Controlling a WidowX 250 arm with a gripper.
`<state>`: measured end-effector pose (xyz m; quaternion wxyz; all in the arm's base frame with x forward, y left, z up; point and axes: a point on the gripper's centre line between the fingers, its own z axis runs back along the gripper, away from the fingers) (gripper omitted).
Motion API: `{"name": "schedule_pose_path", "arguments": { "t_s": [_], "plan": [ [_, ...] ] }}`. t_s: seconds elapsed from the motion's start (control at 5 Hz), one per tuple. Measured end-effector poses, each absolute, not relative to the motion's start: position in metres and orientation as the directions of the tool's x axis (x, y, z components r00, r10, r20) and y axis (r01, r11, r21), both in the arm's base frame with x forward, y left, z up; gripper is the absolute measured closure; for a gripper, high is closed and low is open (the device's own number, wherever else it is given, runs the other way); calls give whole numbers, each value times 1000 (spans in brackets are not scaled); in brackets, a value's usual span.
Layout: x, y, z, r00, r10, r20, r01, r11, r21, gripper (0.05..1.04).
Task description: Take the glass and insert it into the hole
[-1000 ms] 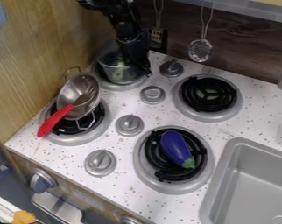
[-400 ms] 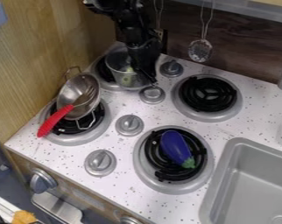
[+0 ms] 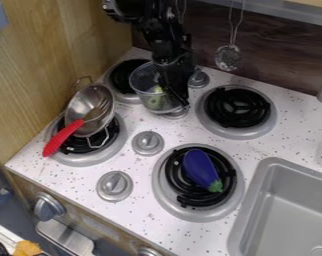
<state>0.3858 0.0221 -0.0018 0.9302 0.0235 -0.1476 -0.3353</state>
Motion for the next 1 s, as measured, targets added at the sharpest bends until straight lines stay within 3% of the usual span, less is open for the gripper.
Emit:
{"name": "schedule_pose_path", "arguments": {
  "t_s": [0.8, 1.0],
  "plan": [
    [363, -48, 4, 477, -849, 226, 841, 516, 163, 1001],
    [363, -64, 6, 352, -905, 240, 900, 397, 178, 1001]
  ]
}}
